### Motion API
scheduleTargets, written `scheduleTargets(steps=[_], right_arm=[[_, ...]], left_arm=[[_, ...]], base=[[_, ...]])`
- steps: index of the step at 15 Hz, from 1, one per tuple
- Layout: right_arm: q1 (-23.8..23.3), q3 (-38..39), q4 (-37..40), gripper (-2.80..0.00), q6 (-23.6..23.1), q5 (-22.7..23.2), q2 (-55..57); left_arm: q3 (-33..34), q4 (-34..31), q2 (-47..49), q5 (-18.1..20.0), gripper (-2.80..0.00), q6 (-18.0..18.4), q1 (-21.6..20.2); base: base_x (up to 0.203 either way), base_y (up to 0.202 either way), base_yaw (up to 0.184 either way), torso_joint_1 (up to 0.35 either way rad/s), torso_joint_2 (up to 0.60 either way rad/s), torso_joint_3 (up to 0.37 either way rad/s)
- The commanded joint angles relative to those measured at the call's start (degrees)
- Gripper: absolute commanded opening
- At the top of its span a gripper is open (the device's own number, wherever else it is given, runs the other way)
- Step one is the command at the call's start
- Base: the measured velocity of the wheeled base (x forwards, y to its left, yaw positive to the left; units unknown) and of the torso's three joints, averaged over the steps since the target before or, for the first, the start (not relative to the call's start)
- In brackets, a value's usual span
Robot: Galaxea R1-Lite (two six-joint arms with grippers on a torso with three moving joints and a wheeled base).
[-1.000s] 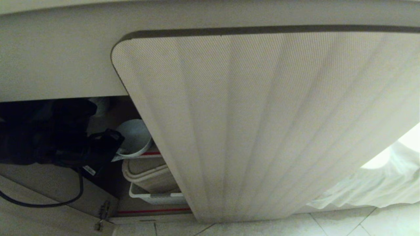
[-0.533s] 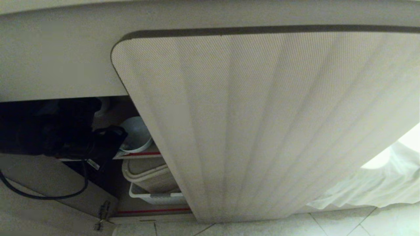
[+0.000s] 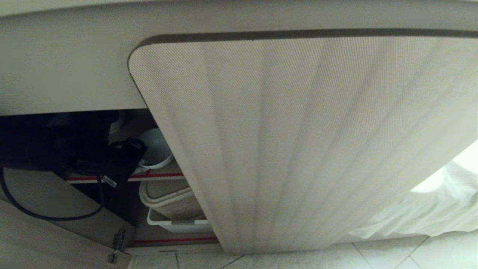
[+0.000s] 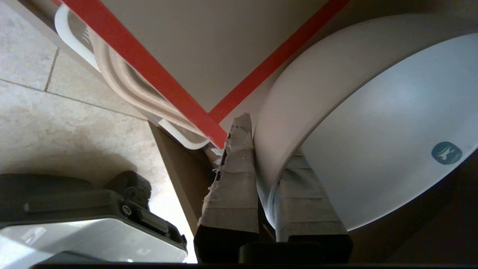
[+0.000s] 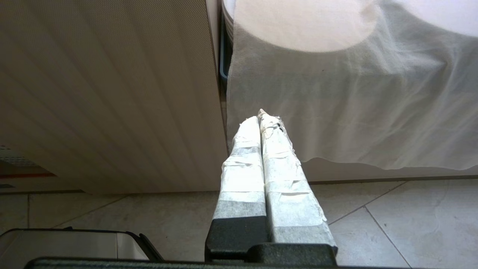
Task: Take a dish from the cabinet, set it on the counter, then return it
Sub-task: Put it back into the cabinet
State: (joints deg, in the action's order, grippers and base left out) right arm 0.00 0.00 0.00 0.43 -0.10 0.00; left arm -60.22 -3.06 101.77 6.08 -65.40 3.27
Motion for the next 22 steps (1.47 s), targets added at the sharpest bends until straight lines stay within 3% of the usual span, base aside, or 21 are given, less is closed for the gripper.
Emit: scheduleTargets(steps=[1, 22], right_arm=[[0.01, 0.0, 0.0, -2.8, 0.01, 0.01, 0.0], [0.0, 0.0, 0.0, -2.8, 0.01, 0.01, 0.0]], left_arm=[[0.1, -0.16, -0.5, -0.02, -2.8, -0.81, -0.02], [-4.38, -2.66, 0.98, 0.6, -2.8, -0.52, -0.02]], base=[[0.0, 0.0, 0.0, 0.0, 0.0, 0.0], [0.0, 0.0, 0.0, 0.0, 0.0, 0.0]])
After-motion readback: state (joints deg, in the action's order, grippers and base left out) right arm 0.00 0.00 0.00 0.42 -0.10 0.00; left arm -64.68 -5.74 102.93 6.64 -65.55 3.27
